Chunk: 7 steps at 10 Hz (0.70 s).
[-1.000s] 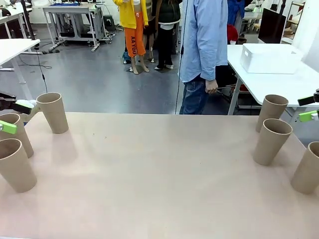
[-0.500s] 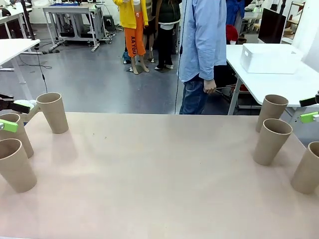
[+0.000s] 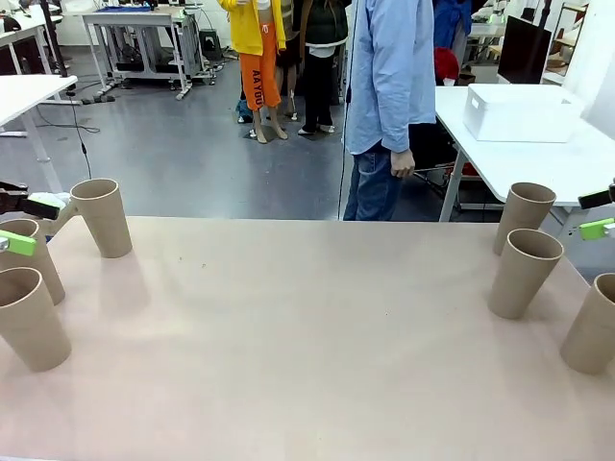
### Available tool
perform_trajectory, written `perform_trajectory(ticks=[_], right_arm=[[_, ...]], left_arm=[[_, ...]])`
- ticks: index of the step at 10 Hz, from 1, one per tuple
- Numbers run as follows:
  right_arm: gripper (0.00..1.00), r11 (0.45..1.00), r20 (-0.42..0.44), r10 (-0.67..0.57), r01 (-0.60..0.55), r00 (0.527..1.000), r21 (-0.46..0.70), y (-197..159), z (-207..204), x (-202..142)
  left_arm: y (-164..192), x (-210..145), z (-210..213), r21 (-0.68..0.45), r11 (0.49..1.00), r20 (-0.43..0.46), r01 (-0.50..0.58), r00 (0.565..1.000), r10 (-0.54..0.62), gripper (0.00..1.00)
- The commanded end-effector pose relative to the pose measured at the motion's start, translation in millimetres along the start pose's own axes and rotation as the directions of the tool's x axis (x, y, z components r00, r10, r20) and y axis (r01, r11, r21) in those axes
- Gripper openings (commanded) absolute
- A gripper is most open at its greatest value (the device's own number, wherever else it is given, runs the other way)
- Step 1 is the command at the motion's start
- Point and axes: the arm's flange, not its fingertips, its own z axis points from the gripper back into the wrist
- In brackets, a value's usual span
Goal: Stack the cups and store them in the basket.
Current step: Pick up two Reusable plastic cups , one in each hand.
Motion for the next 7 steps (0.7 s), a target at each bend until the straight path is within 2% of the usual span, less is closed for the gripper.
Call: perform_trajectory(ticks=[1,7], right_arm=[[1.00,1.000,0.021,0.005,-0.005,1.000,0.002,-2.2,-0.4,1.7],[1.00,1.000,0.021,0.005,-0.005,1.000,0.002,-2.2,-0.4,1.7]], left_arm=[[0.3,-1.1,1.3,-0.005,1.000,0.012,0.015,1.000,-0.015,1.00],[0.3,-1.1,1.3,-0.005,1.000,0.012,0.015,1.000,-0.015,1.00]])
